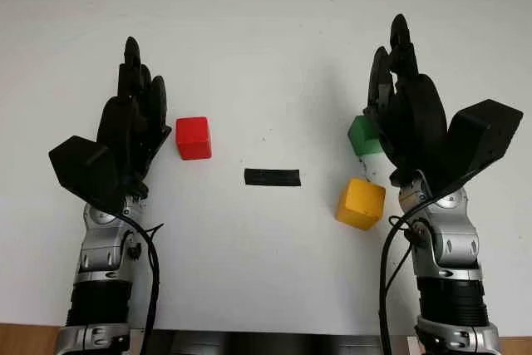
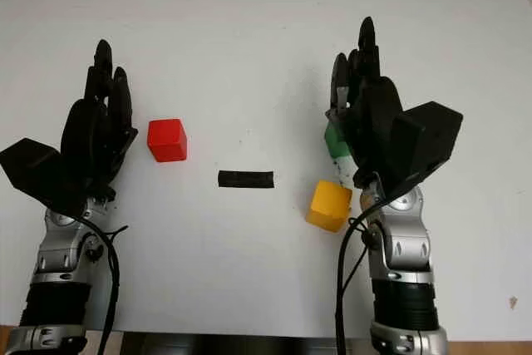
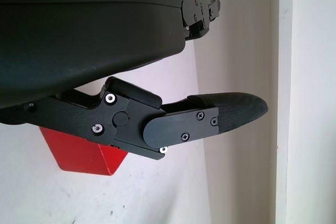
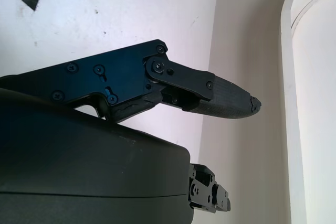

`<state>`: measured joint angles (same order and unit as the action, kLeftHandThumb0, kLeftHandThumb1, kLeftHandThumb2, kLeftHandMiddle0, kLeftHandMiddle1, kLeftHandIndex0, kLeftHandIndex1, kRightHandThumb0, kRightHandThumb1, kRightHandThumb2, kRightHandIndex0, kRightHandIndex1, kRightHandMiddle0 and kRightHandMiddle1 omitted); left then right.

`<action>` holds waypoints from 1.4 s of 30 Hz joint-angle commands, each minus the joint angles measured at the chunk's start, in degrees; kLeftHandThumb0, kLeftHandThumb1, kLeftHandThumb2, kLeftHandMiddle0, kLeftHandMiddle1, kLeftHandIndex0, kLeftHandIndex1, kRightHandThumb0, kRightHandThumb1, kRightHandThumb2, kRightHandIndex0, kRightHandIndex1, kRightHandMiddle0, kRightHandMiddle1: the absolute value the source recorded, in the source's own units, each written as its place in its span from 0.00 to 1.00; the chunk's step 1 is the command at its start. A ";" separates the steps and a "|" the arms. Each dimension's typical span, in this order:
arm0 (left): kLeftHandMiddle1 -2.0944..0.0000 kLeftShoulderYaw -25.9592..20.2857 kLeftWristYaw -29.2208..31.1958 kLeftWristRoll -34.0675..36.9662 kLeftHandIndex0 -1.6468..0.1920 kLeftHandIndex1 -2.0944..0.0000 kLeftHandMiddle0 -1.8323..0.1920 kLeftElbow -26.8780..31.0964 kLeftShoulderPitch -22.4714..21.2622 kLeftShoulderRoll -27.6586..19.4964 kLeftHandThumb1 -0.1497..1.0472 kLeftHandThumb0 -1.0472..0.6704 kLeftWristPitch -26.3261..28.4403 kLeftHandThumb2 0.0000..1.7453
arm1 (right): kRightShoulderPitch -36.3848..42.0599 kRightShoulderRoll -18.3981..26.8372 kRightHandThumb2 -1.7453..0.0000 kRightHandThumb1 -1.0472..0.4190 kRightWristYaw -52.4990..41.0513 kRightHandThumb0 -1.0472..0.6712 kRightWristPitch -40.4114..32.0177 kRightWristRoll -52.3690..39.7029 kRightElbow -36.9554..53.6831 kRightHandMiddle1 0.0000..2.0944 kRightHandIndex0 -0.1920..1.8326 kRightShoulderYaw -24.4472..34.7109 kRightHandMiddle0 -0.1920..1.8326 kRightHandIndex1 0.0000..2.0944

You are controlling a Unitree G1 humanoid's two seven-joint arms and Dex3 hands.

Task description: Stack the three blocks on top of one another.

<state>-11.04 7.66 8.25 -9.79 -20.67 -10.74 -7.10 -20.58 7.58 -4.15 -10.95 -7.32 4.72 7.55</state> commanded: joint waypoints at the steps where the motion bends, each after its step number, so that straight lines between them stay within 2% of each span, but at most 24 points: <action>1: 0.98 0.09 0.39 0.46 0.98 0.98 1.00 2.31 1.58 -0.34 1.00 0.18 0.72 0.34 | 1.22 -0.29 0.59 0.00 0.01 0.19 0.24 -0.39 2.13 0.00 0.00 -0.04 0.00 0.00; 9: 0.97 0.13 0.55 0.54 0.98 0.98 1.00 3.45 3.16 -0.42 1.00 0.19 1.98 0.34 | 1.03 0.29 0.59 0.00 -1.32 0.19 -0.16 -0.85 0.83 0.00 0.00 -0.01 0.00 0.00; 11: 0.97 0.05 0.15 0.15 0.97 0.97 0.99 3.69 3.26 -0.55 1.00 0.19 2.04 0.31 | 0.64 0.25 0.59 0.00 -1.24 0.19 -0.49 -0.80 0.44 0.00 0.00 -0.03 0.00 0.00; 15: 0.96 1.01 -4.96 -9.97 0.93 0.95 0.94 7.15 4.02 -3.56 1.00 0.21 -0.37 0.25 | -0.31 0.74 0.58 0.00 -2.01 0.20 -0.35 -0.68 -0.61 0.00 0.00 -0.26 0.00 0.00; 18: 0.95 1.56 -7.68 -19.73 0.83 0.92 0.86 12.03 5.03 -8.09 1.00 0.23 0.39 0.17 | -0.53 0.76 0.58 0.00 -1.65 0.20 -0.73 -0.43 -0.34 0.00 0.00 -0.06 0.00 0.00; 22: 0.97 2.00 0.24 -29.40 0.76 0.92 0.87 19.48 5.73 -20.13 1.00 0.20 3.91 0.08 | -0.36 1.45 0.59 0.00 -0.66 0.19 -2.29 0.06 1.42 0.00 0.00 0.54 0.00 0.00; 26: 0.98 2.53 11.76 -32.55 0.71 0.93 0.88 24.09 3.48 -30.30 0.96 0.15 7.94 0.03 | -0.24 2.36 0.59 0.00 -0.62 0.19 -3.11 -0.09 2.95 0.00 0.00 1.11 0.00 0.00; 29: 0.98 4.25 18.16 -34.25 0.70 0.94 0.89 25.07 1.00 -35.17 0.95 0.12 9.93 0.03 | -0.36 3.20 0.58 0.00 -1.02 0.19 -4.14 -0.08 4.25 0.00 0.00 1.27 0.00 0.00; 33: 0.98 7.57 22.79 -37.53 0.71 0.96 0.90 24.32 -1.78 -38.91 0.96 0.08 9.61 0.03 | -0.79 3.72 0.57 0.00 -1.03 0.19 -5.26 -0.34 5.72 0.00 0.00 1.68 0.00 0.00; 38: 0.98 10.96 26.33 -39.68 0.73 0.97 0.90 23.33 -3.48 -39.91 0.96 0.06 9.64 0.03 | -2.32 4.49 0.58 0.00 -0.68 0.19 -6.99 -0.22 6.54 0.00 0.00 2.17 0.00 0.00; 42: 0.98 13.57 25.17 -44.66 0.74 0.98 0.92 22.04 -3.83 -40.59 1.00 0.03 7.20 0.05 | -2.94 5.05 0.57 0.00 -0.49 0.19 -8.78 0.55 7.90 0.00 0.00 1.66 0.00 0.00</action>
<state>1.85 33.50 -35.34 12.35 -24.01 -50.29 0.71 -23.01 11.87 -4.69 -19.21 -6.99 11.02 9.30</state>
